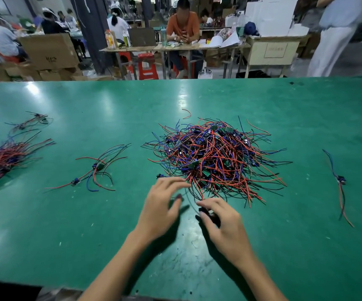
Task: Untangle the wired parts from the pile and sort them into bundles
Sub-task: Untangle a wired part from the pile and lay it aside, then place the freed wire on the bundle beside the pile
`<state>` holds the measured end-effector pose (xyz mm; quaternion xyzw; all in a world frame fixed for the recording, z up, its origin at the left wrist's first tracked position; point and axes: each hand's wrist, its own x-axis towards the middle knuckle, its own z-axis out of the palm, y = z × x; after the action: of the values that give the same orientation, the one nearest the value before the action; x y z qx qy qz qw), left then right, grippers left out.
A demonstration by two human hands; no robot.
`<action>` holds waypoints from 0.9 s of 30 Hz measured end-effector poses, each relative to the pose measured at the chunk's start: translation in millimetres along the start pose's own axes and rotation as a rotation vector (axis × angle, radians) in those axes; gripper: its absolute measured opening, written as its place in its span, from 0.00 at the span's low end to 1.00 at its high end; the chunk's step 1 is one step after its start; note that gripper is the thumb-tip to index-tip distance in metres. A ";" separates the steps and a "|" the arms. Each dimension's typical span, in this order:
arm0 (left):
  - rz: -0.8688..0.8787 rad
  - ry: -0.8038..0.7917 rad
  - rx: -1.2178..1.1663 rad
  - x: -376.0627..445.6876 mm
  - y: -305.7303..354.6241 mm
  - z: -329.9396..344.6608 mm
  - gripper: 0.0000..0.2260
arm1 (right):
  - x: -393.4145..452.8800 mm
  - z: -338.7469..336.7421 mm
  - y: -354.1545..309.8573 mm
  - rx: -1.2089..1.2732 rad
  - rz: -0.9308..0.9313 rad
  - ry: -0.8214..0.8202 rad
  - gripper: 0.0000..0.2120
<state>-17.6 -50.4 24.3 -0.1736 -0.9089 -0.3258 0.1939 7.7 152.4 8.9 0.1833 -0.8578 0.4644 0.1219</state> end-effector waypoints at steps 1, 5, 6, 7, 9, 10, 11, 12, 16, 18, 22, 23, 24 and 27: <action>0.034 -0.028 -0.021 -4.4 12.2 8.3 0.15 | -0.5 -3.8 1.5 0.108 0.057 0.030 0.12; 0.005 0.006 -0.089 -11.6 35.9 25.9 0.10 | -3.3 -21.6 9.8 0.704 0.300 0.058 0.16; -0.007 0.045 -0.105 -11.9 39.4 26.3 0.06 | -3.5 -24.6 10.1 0.795 0.329 0.073 0.16; -0.019 0.073 -0.136 -11.8 42.6 26.4 0.03 | -3.0 -26.3 8.7 0.857 0.354 0.088 0.16; -0.089 0.076 -0.301 -10.4 49.7 27.6 0.02 | -0.6 -26.9 5.6 0.953 0.404 0.134 0.16; -0.154 0.077 -0.428 -8.6 54.2 27.7 0.02 | 0.4 -27.5 4.3 1.015 0.430 0.162 0.17; -0.213 0.098 -0.524 -6.4 57.1 28.1 0.03 | 1.4 -28.6 3.6 1.085 0.458 0.191 0.18; -0.258 0.123 -0.582 -4.6 59.4 27.7 0.04 | 1.8 -30.1 4.1 1.142 0.479 0.217 0.19; -0.260 0.153 -0.576 -4.6 62.3 24.0 0.04 | 2.5 -32.8 5.5 1.208 0.514 0.250 0.18; -0.273 0.171 -0.592 -2.0 61.2 18.5 0.04 | 2.6 -32.5 7.0 1.208 0.513 0.255 0.19; -0.381 0.387 -0.622 21.5 25.6 -15.6 0.04 | 2.9 -34.4 11.7 1.247 0.531 0.236 0.21; -0.425 0.461 -0.582 29.1 7.5 -26.9 0.04 | 2.6 -34.1 13.4 1.248 0.532 0.224 0.21; -0.477 0.522 -0.532 36.0 -12.6 -38.0 0.05 | 2.5 -33.8 15.4 1.253 0.531 0.215 0.21; -0.705 0.593 -0.376 48.1 -71.9 -63.8 0.04 | 3.3 -32.5 19.2 1.272 0.549 0.191 0.20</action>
<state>-75.7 -135.7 54.4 0.2126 -0.7435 -0.5651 0.2876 -2.3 188.7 13.1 -0.0460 -0.4202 0.9045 -0.0562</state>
